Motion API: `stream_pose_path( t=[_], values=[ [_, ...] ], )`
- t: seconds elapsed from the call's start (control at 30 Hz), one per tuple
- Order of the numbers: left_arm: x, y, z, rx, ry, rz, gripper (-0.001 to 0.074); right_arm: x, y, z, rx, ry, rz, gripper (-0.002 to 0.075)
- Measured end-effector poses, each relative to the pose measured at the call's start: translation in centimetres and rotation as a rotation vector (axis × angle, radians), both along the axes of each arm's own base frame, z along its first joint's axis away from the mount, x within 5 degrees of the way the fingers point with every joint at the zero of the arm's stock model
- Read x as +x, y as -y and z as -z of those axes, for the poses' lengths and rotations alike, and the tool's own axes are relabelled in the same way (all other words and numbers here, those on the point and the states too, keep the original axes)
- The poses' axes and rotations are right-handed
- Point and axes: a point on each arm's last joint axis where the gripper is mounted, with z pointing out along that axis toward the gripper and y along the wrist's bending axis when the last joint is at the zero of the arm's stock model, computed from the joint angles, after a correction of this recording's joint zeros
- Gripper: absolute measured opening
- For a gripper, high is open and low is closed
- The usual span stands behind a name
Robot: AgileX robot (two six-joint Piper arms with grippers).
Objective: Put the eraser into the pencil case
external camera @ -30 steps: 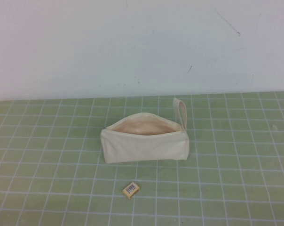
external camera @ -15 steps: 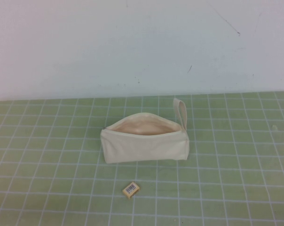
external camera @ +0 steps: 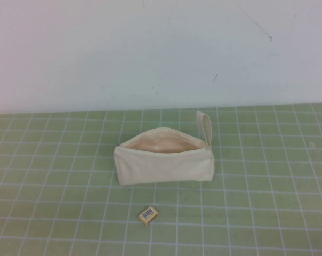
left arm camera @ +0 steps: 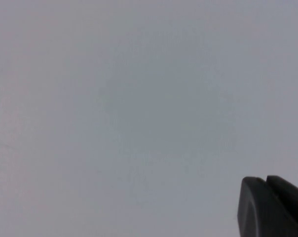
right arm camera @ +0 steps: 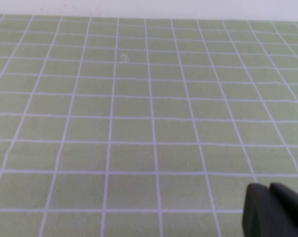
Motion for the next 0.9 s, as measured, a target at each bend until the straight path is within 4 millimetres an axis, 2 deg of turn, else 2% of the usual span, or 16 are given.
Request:
stream_pose_path(
  t=[0.13, 0.23, 0.37, 0.43, 0.57, 0.67, 0.77, 0.9],
  values=[
    [-0.9, 0.5, -4.9, 0.088, -0.070, 0.030, -0.0001, 0.0, 0.0, 0.0, 0.000, 0.000, 0.000, -0.0001],
    [-0.6, 1.0, -8.5, 0.185, -0.161, 0.048, -0.0001, 0.0, 0.0, 0.0, 0.000, 0.000, 0.000, -0.0001],
    [1.3, 2.0, -12.1, 0.330, -0.399, 0.129, -0.0001, 0.0, 0.0, 0.0, 0.000, 0.000, 0.000, -0.0001],
    [3.6, 2.8, -12.9, 0.419, -0.577, 0.205, -0.0001, 0.0, 0.0, 0.0, 0.000, 0.000, 0.000, -0.0001],
    [7.6, 4.3, -12.2, 0.561, -0.827, 0.391, -0.0001, 0.0, 0.0, 0.0, 0.000, 0.000, 0.000, -0.0001],
    [10.9, 5.4, -10.5, 0.628, -0.924, 0.534, -0.0001, 0.0, 0.0, 0.0, 0.000, 0.000, 0.000, -0.0001],
    [14.4, 6.2, -8.2, 0.603, -1.017, 0.638, -0.0001, 0.0, 0.0, 0.0, 0.000, 0.000, 0.000, -0.0001],
    [17.3, 7.5, -5.2, 0.651, -1.130, 0.702, -0.0001, 0.0, 0.0, 0.0, 0.000, 0.000, 0.000, -0.0001]
  ],
)
